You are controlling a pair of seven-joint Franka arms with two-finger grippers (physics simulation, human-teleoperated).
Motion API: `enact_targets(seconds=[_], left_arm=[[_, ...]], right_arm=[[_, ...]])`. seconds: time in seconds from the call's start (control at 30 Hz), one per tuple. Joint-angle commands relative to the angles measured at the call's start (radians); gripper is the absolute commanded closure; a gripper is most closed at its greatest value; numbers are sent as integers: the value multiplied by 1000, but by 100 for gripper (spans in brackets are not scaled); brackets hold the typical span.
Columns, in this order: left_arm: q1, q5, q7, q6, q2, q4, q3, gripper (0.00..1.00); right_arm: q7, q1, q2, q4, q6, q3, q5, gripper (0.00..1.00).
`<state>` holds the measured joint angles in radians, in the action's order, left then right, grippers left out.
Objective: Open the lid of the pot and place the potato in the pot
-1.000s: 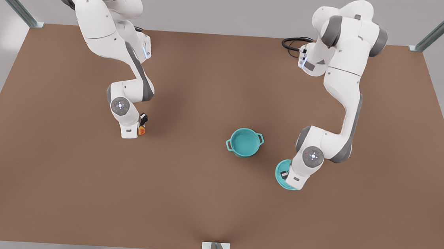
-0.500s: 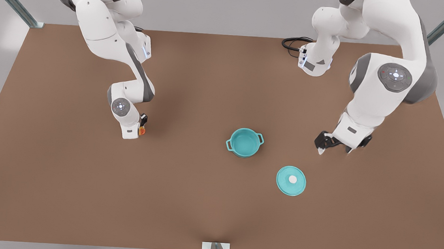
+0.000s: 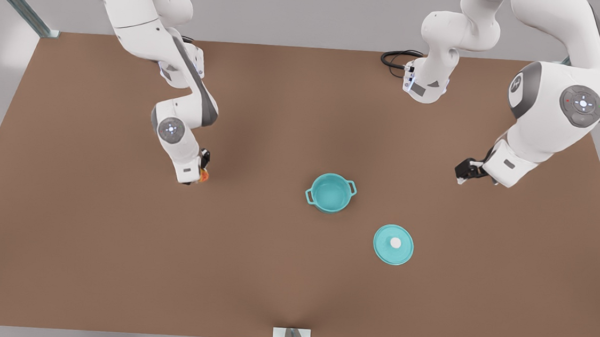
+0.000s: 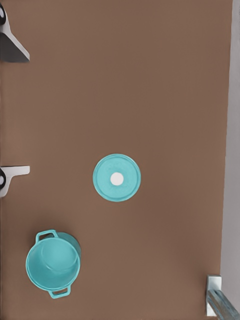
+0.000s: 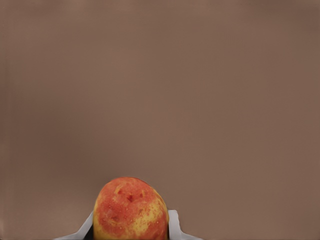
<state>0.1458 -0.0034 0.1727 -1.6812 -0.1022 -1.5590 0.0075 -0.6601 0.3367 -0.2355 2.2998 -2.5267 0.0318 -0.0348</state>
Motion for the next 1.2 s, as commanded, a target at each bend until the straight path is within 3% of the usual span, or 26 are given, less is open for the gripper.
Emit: enact_targets(seconds=[0.0, 0.3, 1.0, 1.07, 1.17], left_arm=[[-15, -1, -162, 5, 1, 1, 0, 0], [-15, 0, -157, 5, 1, 1, 0, 0], [-12, -9, -156, 3, -4, 2, -6, 0], [-9, -36, -157, 6, -48, 83, -6, 0], [-8, -36, -157, 38, -47, 74, -6, 0]], right_arm=[[4, 1, 2, -22, 23, 27, 9, 49], [80, 18, -58, -197, 23, 166, 84, 49], [396, 361, -591, -887, -7, 178, 176, 49], [413, 383, -656, -954, -27, 177, 174, 49], [427, 386, -711, -1022, -52, 169, 174, 47]])
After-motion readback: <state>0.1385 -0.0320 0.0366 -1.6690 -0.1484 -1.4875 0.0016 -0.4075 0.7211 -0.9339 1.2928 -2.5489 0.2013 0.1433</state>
